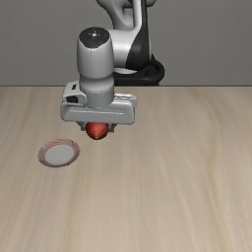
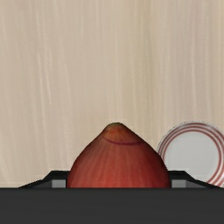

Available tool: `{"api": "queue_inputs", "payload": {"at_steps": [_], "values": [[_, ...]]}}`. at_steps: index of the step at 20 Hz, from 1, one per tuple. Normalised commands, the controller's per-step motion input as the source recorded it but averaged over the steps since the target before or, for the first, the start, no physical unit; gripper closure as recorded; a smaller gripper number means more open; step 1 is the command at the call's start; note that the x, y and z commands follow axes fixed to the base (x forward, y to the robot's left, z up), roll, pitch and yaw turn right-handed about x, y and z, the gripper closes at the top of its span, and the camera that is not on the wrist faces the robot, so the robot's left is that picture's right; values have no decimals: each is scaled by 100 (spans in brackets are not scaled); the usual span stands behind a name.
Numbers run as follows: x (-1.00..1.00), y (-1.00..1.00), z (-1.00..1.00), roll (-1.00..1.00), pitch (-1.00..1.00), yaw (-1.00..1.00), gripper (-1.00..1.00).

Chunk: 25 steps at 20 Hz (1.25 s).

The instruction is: Pick the onion and place it on the plate

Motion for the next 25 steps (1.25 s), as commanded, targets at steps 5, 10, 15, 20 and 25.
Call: {"api": "queue_inputs", "payload": {"at_steps": [5, 10, 15, 20, 25], "values": [[0, -100, 0, 0, 0, 0, 100], [0, -100, 0, 0, 0, 0, 100], [-40, 0, 0, 0, 0, 0, -100], [0, 0, 0, 0, 0, 0, -100], [0, 0, 0, 0, 0, 0, -100]]}}
